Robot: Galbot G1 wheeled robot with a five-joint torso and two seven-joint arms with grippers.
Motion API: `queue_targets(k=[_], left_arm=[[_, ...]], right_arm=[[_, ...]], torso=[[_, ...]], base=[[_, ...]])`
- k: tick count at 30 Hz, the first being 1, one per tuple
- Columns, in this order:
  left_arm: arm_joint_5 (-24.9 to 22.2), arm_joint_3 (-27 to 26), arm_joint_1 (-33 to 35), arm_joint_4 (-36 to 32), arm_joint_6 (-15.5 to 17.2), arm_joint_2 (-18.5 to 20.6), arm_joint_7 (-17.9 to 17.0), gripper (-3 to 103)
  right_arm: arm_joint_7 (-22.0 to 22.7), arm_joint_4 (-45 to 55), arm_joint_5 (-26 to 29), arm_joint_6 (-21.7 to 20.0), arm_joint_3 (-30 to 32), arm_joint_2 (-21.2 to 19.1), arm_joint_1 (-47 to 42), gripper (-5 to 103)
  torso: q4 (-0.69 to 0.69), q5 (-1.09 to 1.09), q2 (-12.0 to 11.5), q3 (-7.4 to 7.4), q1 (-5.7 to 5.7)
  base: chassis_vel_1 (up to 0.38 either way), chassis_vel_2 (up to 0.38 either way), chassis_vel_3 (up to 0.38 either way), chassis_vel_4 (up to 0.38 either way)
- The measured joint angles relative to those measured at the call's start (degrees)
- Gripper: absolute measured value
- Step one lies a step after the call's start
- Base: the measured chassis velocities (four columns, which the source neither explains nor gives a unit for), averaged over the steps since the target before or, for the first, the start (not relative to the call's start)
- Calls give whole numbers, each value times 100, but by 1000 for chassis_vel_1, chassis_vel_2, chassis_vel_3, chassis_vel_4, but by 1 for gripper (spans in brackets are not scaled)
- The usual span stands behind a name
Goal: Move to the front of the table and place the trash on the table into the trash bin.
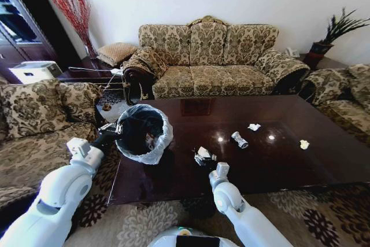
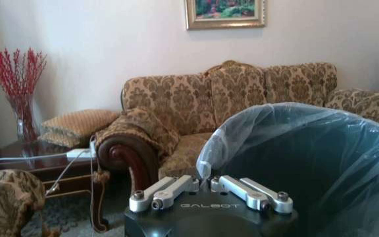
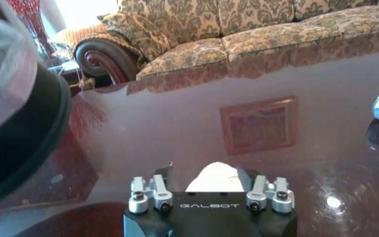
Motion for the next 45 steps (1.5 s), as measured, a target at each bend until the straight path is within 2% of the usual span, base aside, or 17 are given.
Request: queue_targets(k=[2, 4, 5, 6, 8, 19, 23, 24, 26, 36, 40, 45], left_arm=[[0, -24, 7, -17, 4, -2, 0, 1], [1, -27, 10, -16, 4, -9, 0, 1], [3, -27, 12, -12, 4, -22, 1, 1], [5, -27, 12, -9, 3, -28, 1, 1], [6, -22, 11, -9, -3, -41, 1, 1], [5, -26, 1, -38, -21, -51, 1, 1], [4, -25, -16, -36, -24, -46, 1, 1], [4, -25, -16, -36, -24, -46, 1, 1], [2, -24, -18, -36, -25, -39, 0, 1], [-2, -24, -30, -36, -27, -41, -6, 1], [-2, -30, -13, -35, -34, -47, -7, 1], [-2, -27, -20, -27, -42, -47, -9, 1]], right_arm=[[0, -8, -14, -19, 0, -38, -37, 51], [0, -17, -18, -22, 0, -50, -48, 51], [0, -38, -29, -22, 0, -59, -58, 40], [-1, -51, -34, -22, -3, -63, -61, 40], [-11, -80, -51, -21, -12, -75, -65, 30], [-103, 12, -138, 18, -3, -186, -224, 25], [-145, 18, -180, 72, 72, -217, -308, 10], [-145, 18, -180, 72, 72, -217, -308, 10], [-153, 31, -203, 97, 94, -233, -337, 2], [-169, 69, -247, 147, 131, -256, -350, 0], [-235, 154, -454, 287, 160, -295, -336, 0], [-388, 407, -653, 427, 318, -552, -250, 0]], torso=[[0, 0, 0, 0, 0], [0, 0, 0, 0, 0], [1, -1, 0, 0, 0], [0, -1, 0, 0, 0], [0, -1, 0, 0, 0], [0, 0, 0, 0, 0], [0, 0, 0, 0, 0], [0, 0, 0, 0, 0], [0, 0, 0, 0, 0], [0, 0, 0, 0, 0], [0, 0, 0, 0, 0], [0, 0, 0, 0, 0]], base=[[0, 0, 0, 0], [0, 0, 0, 0], [0, 0, 0, 0], [0, 0, 0, 0], [0, 0, 0, 0], [0, 0, 0, 0], [0, 0, 0, 0], [0, 0, 0, 0], [0, 0, 0, 0], [0, 0, 0, 0], [0, 0, 0, 0], [0, 0, 0, 0]])
